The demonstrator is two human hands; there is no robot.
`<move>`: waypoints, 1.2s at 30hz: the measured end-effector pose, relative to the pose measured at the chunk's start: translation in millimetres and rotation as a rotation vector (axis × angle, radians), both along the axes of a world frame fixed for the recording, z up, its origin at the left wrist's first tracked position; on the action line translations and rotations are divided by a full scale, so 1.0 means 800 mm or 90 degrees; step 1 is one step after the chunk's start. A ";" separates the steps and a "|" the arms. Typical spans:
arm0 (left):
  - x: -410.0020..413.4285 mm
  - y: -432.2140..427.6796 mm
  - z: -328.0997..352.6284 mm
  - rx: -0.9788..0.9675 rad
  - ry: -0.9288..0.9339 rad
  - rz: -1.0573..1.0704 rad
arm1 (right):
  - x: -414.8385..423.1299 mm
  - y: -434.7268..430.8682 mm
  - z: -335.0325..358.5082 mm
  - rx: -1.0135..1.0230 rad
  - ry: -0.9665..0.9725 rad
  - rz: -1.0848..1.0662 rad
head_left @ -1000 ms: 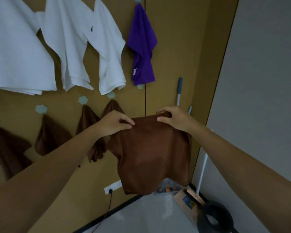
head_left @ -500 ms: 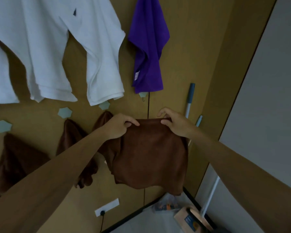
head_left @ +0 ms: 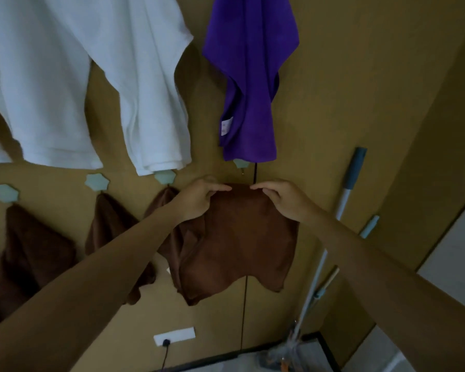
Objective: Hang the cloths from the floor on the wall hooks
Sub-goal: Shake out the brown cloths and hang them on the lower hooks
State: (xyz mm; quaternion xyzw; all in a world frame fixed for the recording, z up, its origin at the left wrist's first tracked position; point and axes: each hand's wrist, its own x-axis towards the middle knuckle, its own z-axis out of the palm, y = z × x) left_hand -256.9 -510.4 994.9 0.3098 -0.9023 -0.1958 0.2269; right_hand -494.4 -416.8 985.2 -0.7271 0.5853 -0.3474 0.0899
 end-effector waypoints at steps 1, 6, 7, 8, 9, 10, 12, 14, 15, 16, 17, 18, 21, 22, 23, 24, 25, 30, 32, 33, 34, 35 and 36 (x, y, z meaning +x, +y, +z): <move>-0.006 -0.004 -0.002 -0.009 -0.002 0.010 | -0.008 -0.008 -0.002 0.004 0.000 0.015; -0.032 -0.014 -0.019 -0.078 -0.055 0.065 | -0.046 -0.043 -0.018 0.002 0.054 0.058; -0.036 -0.014 -0.020 -0.095 -0.068 0.076 | -0.050 -0.049 -0.022 -0.010 0.064 0.060; -0.041 -0.014 -0.022 -0.113 -0.075 0.088 | -0.054 -0.055 -0.025 -0.030 0.069 0.059; -0.046 -0.013 -0.023 -0.137 -0.076 0.101 | -0.057 -0.061 -0.029 -0.054 0.071 0.054; -0.050 -0.013 -0.024 -0.163 -0.076 0.112 | -0.059 -0.068 -0.033 -0.081 0.075 0.050; -0.056 -0.015 -0.029 -0.221 -0.088 0.128 | -0.059 -0.082 -0.041 -0.136 0.095 0.034; -0.058 -0.018 -0.033 -0.249 -0.108 0.149 | -0.058 -0.095 -0.047 -0.175 0.110 0.019; -0.059 -0.020 -0.034 -0.257 -0.112 0.159 | -0.058 -0.100 -0.049 -0.191 0.106 0.016; -0.060 -0.021 -0.035 -0.267 -0.113 0.166 | -0.059 -0.104 -0.050 -0.207 0.104 0.016; -0.060 -0.022 -0.035 -0.280 -0.110 0.169 | -0.059 -0.108 -0.050 -0.222 0.106 0.016; -0.061 -0.023 -0.035 -0.294 -0.104 0.169 | -0.060 -0.111 -0.051 -0.235 0.112 0.017; -0.064 -0.025 -0.035 -0.304 -0.086 0.179 | -0.062 -0.116 -0.050 -0.269 0.115 0.021; -0.065 -0.025 -0.035 -0.308 -0.076 0.184 | -0.062 -0.116 -0.051 -0.276 0.109 0.022; -0.065 -0.026 -0.036 -0.317 -0.063 0.182 | -0.064 -0.114 -0.052 -0.284 0.102 0.023; -0.065 -0.025 -0.039 -0.331 -0.050 0.172 | -0.066 -0.112 -0.053 -0.294 0.094 0.025; -0.063 -0.024 -0.041 -0.347 -0.040 0.158 | -0.068 -0.110 -0.054 -0.303 0.087 0.028; -0.068 -0.028 -0.042 -0.369 -0.008 0.180 | -0.068 -0.115 -0.045 -0.313 0.070 0.021; -0.073 -0.032 -0.040 -0.372 -0.017 0.207 | -0.064 -0.121 -0.042 -0.314 0.076 0.017; -0.075 -0.033 -0.040 -0.376 -0.027 0.220 | -0.062 -0.124 -0.042 -0.316 0.089 0.016; -0.076 -0.034 -0.040 -0.374 -0.036 0.232 | -0.061 -0.125 -0.045 -0.314 0.101 0.011; -0.078 -0.034 -0.042 -0.369 -0.041 0.243 | -0.060 -0.127 -0.050 -0.307 0.110 0.005; -0.080 -0.033 -0.045 -0.364 -0.045 0.251 | -0.059 -0.126 -0.055 -0.297 0.118 0.003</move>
